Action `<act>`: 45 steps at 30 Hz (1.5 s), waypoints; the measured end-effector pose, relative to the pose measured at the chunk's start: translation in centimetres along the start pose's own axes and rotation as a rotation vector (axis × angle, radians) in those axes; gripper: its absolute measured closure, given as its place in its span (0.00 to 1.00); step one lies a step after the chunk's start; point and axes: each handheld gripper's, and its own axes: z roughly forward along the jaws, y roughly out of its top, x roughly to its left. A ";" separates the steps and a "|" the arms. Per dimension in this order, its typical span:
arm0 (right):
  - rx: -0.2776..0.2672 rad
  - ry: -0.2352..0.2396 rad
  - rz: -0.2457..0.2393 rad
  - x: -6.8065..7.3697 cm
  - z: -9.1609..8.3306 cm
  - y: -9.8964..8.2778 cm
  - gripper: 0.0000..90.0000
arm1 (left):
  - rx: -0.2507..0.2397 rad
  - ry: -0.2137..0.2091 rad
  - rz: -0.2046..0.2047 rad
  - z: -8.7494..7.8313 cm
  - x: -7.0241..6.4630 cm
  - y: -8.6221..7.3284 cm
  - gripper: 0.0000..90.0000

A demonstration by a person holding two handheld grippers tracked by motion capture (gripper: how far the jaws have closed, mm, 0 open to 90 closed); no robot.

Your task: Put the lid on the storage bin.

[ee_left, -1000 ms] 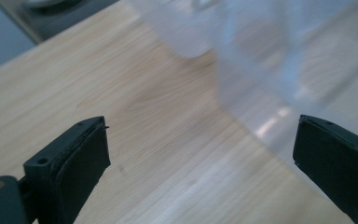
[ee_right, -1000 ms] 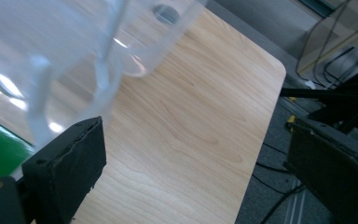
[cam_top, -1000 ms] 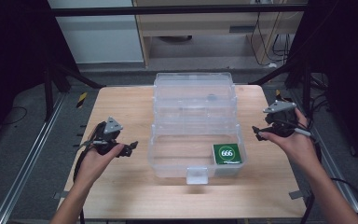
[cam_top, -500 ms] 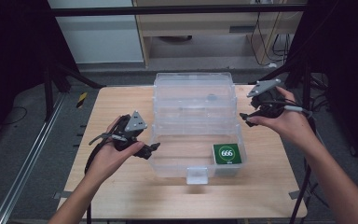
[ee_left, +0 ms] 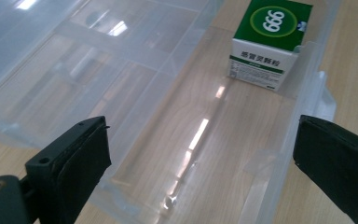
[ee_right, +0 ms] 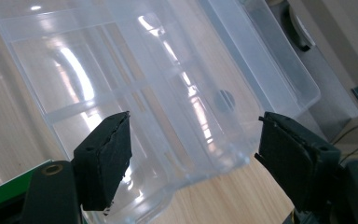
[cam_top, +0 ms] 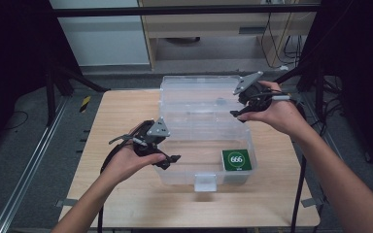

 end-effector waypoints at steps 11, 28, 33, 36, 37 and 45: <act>0.120 0.059 -0.193 0.8 3.1 1.9 0.49 | 0.081 -0.078 0.093 1.3 -1.1 0.0 0.09; 0.212 0.089 -0.310 0.3 4.7 2.7 0.48 | 0.201 -0.137 0.156 3.2 -1.9 -0.3 0.13; 0.226 0.101 -0.334 0.3 4.9 2.7 0.59 | 0.220 -0.150 0.165 3.8 -2.5 -0.4 0.12; 0.224 0.092 -0.341 0.3 5.0 2.9 0.64 | 0.233 -0.147 0.184 3.8 -2.6 -0.3 0.16; 0.227 0.096 -0.346 0.3 5.1 3.1 0.68 | 0.242 -0.149 0.186 3.9 -2.7 -0.4 0.17; 0.257 0.129 -0.381 0.5 5.7 3.7 0.76 | 0.263 -0.173 0.219 4.1 -3.0 -0.7 0.34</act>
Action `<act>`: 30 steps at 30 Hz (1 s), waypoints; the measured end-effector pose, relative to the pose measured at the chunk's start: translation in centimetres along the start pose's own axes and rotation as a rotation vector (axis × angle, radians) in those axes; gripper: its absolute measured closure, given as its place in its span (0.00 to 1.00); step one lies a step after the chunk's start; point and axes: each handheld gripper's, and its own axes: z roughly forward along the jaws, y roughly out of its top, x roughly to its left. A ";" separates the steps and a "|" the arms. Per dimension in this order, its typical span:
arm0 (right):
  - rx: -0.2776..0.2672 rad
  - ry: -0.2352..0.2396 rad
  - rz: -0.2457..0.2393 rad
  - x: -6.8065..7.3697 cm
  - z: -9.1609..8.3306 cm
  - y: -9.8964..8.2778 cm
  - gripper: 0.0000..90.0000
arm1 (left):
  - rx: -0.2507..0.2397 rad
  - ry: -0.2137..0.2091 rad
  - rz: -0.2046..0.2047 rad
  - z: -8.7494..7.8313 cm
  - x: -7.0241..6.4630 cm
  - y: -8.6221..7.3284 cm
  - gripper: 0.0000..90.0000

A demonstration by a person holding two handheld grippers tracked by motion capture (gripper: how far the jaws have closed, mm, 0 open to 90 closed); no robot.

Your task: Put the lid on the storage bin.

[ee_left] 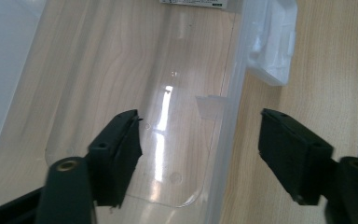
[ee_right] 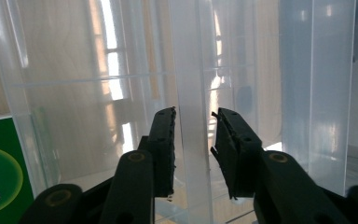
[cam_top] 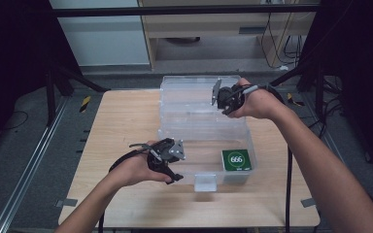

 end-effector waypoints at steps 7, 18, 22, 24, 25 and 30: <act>0.006 0.009 -0.007 -0.1 0.1 0.2 0.81 | 0.050 0.019 0.023 0.6 -0.1 -0.1 0.43; 0.028 0.006 -0.049 0.1 0.1 0.6 0.86 | 0.103 -0.019 0.066 1.2 -0.7 -0.3 0.65; 0.029 0.006 -0.060 0.1 0.0 0.6 0.88 | 0.121 -0.026 0.073 1.7 -0.8 0.0 0.75; 0.027 0.005 -0.066 0.2 0.1 0.6 0.88 | 0.118 -0.021 0.082 1.7 -1.0 0.2 0.78; 0.032 0.005 -0.068 0.2 0.0 0.7 0.88 | 0.117 -0.019 0.088 1.7 -1.0 0.3 0.80; 0.035 0.003 -0.079 0.2 0.0 0.7 0.89 | 0.115 -0.013 0.071 1.7 -1.2 0.4 0.87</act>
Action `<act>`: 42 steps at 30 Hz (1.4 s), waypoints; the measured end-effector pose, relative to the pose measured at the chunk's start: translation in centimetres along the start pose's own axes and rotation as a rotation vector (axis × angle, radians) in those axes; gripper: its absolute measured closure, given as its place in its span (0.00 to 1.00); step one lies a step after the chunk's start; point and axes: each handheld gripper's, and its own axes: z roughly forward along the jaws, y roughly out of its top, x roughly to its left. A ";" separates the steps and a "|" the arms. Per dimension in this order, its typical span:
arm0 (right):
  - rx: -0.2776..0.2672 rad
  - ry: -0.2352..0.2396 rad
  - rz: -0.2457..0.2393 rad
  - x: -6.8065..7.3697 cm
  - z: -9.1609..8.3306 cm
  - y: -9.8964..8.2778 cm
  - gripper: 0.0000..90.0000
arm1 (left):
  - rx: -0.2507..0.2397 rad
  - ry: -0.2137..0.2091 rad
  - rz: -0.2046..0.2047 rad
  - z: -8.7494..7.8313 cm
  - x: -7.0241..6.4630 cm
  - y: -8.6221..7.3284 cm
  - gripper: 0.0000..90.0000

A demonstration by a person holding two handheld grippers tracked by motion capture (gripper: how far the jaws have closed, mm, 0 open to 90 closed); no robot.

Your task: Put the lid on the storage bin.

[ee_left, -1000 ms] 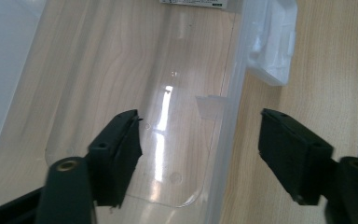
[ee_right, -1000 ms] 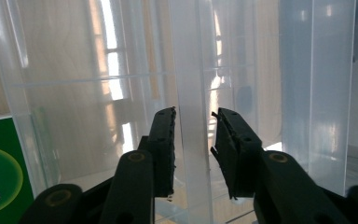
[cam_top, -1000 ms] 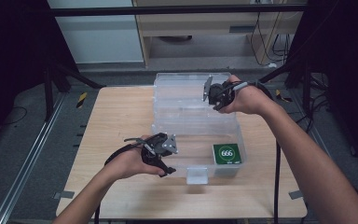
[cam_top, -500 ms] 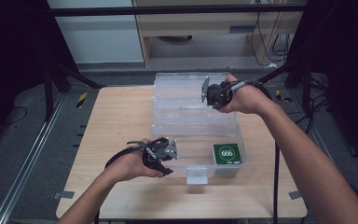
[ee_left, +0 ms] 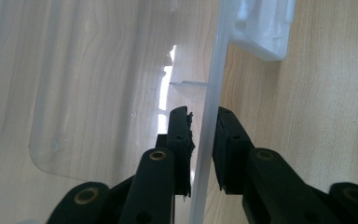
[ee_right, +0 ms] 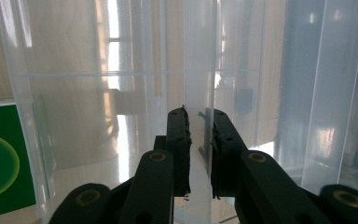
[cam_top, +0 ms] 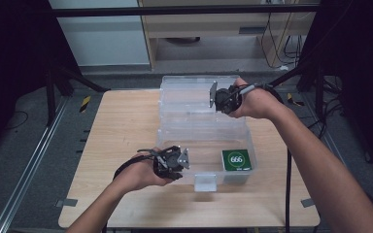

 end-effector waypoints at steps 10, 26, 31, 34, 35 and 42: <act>-0.006 -0.001 -0.032 0.5 -0.5 0.3 0.93 | -0.037 0.010 -0.038 0.0 0.0 -0.3 0.90; -0.026 -0.006 -0.032 0.6 -0.6 0.3 0.94 | -0.058 0.033 -0.067 0.2 -0.1 -0.3 0.90; -0.037 -0.017 -0.049 1.2 -1.2 0.4 0.94 | -0.056 0.055 -0.060 0.3 -0.4 -0.3 0.89; -0.053 -0.021 -0.052 1.7 -1.7 0.2 0.94 | -0.058 0.062 -0.063 0.3 -0.5 -0.3 0.89; -0.056 -0.025 -0.050 2.0 -1.8 0.2 0.94 | -0.058 0.066 -0.064 0.3 -0.5 -0.2 0.89; -0.070 -0.051 -0.060 3.5 -2.8 0.2 0.94 | -0.046 0.085 -0.073 0.4 -0.7 -0.1 0.88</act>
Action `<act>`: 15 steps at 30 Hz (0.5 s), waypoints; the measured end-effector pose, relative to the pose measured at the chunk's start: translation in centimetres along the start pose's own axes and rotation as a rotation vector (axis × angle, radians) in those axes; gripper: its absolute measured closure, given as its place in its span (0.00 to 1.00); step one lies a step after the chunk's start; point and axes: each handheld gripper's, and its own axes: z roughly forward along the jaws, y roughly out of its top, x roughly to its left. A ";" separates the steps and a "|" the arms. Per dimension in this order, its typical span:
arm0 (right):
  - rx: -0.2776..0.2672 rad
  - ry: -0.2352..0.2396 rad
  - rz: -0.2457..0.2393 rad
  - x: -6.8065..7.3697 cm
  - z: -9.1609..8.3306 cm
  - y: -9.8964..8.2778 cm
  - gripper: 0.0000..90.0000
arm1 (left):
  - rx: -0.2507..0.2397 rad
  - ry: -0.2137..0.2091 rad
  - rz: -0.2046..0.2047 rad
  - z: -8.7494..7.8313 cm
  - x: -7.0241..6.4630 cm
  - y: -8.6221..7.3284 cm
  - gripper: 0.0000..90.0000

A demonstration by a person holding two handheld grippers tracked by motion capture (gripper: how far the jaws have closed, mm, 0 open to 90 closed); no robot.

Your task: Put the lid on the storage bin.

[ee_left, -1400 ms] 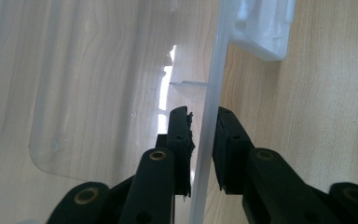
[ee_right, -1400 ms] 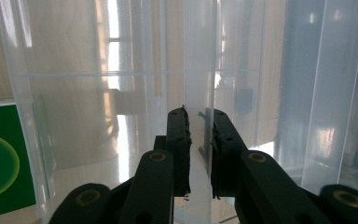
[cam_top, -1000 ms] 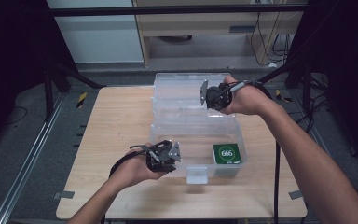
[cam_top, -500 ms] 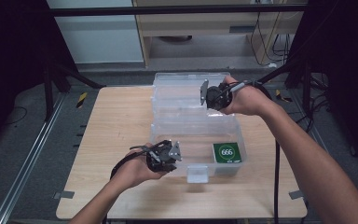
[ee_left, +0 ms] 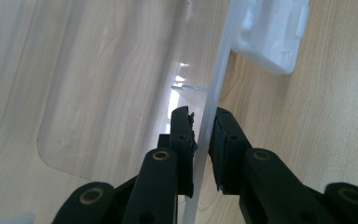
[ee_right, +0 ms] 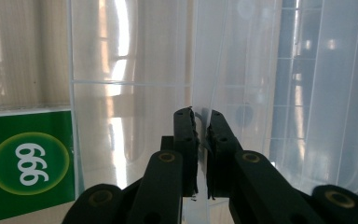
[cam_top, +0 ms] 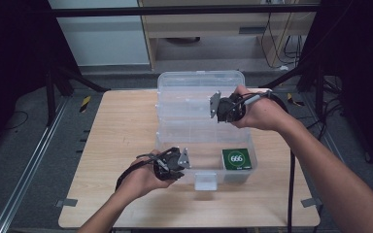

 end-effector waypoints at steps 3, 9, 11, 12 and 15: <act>-0.003 -0.011 0.001 0.5 -0.2 0.0 0.94 | 0.004 0.006 -0.001 0.0 -0.1 0.0 0.88; -0.012 -0.051 0.014 1.5 -0.5 -0.1 0.93 | 0.023 0.027 0.011 -0.1 -0.3 0.2 0.88; -0.010 -0.062 0.016 1.8 -0.7 -0.1 0.93 | 0.022 0.026 0.010 -0.1 -0.3 0.1 0.87; -0.013 -0.066 0.020 2.0 -0.7 -0.1 0.93 | 0.011 0.023 -0.001 0.0 -0.4 0.1 0.87; -0.016 -0.073 0.024 2.2 -0.8 -0.2 0.93 | 0.009 0.027 -0.007 0.0 -0.4 0.1 0.87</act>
